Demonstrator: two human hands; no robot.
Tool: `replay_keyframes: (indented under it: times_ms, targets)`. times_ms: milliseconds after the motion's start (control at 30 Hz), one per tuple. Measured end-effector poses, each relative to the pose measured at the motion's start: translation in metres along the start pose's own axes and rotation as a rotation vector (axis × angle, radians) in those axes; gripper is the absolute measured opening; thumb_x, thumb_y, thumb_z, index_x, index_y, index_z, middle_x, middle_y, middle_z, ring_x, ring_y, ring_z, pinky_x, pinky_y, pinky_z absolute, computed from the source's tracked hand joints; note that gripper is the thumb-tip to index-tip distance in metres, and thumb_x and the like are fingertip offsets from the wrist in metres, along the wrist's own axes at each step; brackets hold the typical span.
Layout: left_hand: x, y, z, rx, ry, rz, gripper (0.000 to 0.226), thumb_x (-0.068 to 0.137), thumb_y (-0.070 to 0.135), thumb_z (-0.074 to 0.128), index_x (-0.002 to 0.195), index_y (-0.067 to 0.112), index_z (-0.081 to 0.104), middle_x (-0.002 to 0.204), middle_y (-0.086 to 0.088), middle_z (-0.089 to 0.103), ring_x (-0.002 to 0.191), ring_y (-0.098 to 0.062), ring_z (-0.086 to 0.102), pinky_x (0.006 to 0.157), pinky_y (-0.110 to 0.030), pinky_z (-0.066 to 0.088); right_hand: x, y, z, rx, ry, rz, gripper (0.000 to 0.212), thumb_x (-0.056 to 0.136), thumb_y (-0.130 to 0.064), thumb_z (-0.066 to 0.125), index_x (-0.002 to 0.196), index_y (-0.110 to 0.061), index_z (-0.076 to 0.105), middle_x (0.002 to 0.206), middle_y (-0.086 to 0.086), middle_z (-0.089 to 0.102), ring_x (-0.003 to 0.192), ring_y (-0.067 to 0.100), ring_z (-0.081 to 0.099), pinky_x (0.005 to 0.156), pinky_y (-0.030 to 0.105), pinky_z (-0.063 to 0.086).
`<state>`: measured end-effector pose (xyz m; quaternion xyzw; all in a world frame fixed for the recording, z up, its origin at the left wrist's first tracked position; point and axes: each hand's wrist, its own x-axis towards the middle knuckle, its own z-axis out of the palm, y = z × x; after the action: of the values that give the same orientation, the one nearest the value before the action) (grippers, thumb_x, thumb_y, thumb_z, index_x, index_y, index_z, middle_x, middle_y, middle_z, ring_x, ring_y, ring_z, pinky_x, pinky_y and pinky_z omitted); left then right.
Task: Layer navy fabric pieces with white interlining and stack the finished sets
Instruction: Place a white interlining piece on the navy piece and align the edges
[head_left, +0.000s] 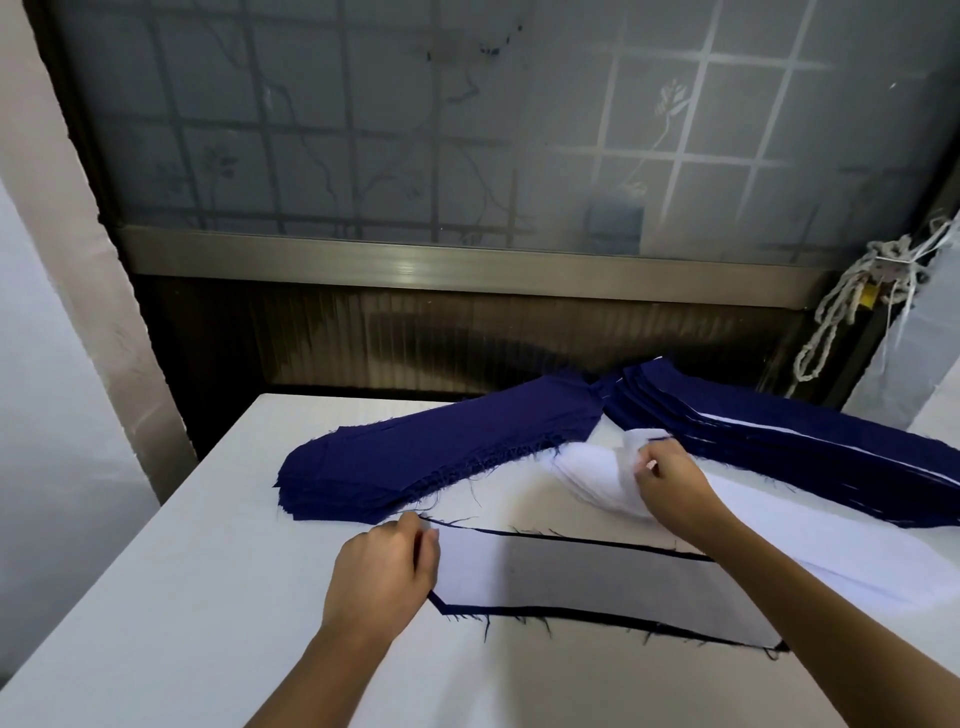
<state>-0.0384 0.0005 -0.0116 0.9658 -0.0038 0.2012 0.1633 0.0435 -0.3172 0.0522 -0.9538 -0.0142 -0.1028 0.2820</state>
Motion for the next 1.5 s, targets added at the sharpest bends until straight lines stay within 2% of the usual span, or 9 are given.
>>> replay_keyframes:
  times_ms: [133,233,433,700,800,967,1233,1367,1500]
  targets:
    - [-0.005,0.003,-0.006,-0.090,0.142,0.152,0.028,0.099,0.036,0.043,0.077,0.023,0.054,0.057,0.013,0.052,0.046,-0.012,0.049,0.046,-0.026,0.034,-0.034,-0.043,0.013,0.039,0.024,-0.207,0.027,0.090,-0.005,0.049,0.068,-0.021,0.049,0.087,-0.005,0.048,0.079,0.013,0.048,0.066,0.018,0.037]
    - [-0.008,-0.001,-0.010,-0.188,0.146,0.247,0.039,0.101,0.042,0.030,0.077,0.025,0.056,0.062,0.017,0.045,0.051,-0.008,0.041,0.048,-0.026,0.034,-0.063,-0.075,0.038,-0.125,-0.009,-0.379,0.010,0.090,-0.012,0.044,0.084,-0.016,0.051,0.094,-0.001,0.047,0.086,0.018,0.044,0.075,0.030,0.039]
    - [-0.010,-0.005,-0.012,-0.295,0.025,0.290,0.057,0.095,0.068,0.023,0.064,0.026,0.044,0.059,0.010,0.050,0.056,-0.010,0.048,0.052,-0.023,0.037,-0.104,-0.107,0.089,-0.269,-0.187,-0.476,0.020,0.091,-0.025,0.044,0.107,-0.014,0.049,0.111,0.003,0.046,0.102,0.021,0.045,0.092,0.034,0.039]
    - [-0.007,-0.002,-0.006,-0.147,0.148,0.288,0.024,0.092,0.030,0.049,0.072,0.019,0.055,0.064,0.010,0.055,0.053,-0.015,0.049,0.046,-0.030,0.040,-0.082,-0.090,0.096,-0.116,-0.179,-0.440,0.042,0.089,-0.031,0.050,0.130,-0.026,0.043,0.126,-0.009,0.049,0.115,0.016,0.042,0.099,0.030,0.032]
    - [-0.009,-0.002,-0.006,-0.172,0.272,0.338,0.024,0.094,0.028,0.051,0.076,0.017,0.061,0.066,0.011,0.058,0.052,-0.014,0.050,0.043,-0.028,0.039,-0.073,-0.081,0.091,-0.050,-0.192,-0.421,0.048,0.086,-0.028,0.049,0.133,-0.030,0.040,0.123,-0.008,0.054,0.114,0.014,0.045,0.101,0.029,0.025]
    - [-0.008,0.000,-0.008,-0.154,0.320,0.286,0.029,0.096,0.033,0.047,0.070,0.023,0.038,0.057,0.015,0.031,0.047,-0.010,0.027,0.044,-0.021,0.023,-0.060,-0.052,0.074,-0.073,-0.178,-0.352,0.031,0.090,-0.024,0.054,0.120,-0.032,0.053,0.105,-0.007,0.064,0.104,0.010,0.056,0.100,0.026,0.025]
    - [-0.007,-0.003,-0.005,-0.105,0.306,0.243,0.036,0.095,0.034,0.041,0.066,0.014,0.048,0.052,0.007,0.044,0.042,-0.017,0.041,0.040,-0.027,0.031,-0.066,0.009,0.016,-0.173,-0.241,-0.215,0.032,0.086,-0.037,0.065,0.117,-0.038,0.055,0.104,-0.016,0.058,0.094,-0.004,0.047,0.089,0.021,0.020]
    - [-0.007,-0.004,-0.003,-0.080,0.320,0.268,0.037,0.094,0.029,0.042,0.064,0.012,0.054,0.049,0.004,0.047,0.040,-0.020,0.042,0.041,-0.026,0.030,-0.071,0.031,-0.010,-0.149,-0.191,-0.099,0.026,0.087,-0.032,0.070,0.112,-0.030,0.063,0.103,-0.010,0.062,0.099,0.011,0.050,0.093,0.025,0.035]
    - [-0.005,-0.004,-0.001,-0.070,0.307,0.284,0.035,0.090,0.026,0.041,0.064,0.011,0.058,0.051,0.003,0.050,0.042,-0.020,0.044,0.039,-0.027,0.034,-0.073,0.031,-0.022,-0.120,-0.172,-0.078,0.019,0.085,-0.026,0.073,0.103,-0.022,0.069,0.095,-0.004,0.065,0.094,0.014,0.059,0.081,0.024,0.047]
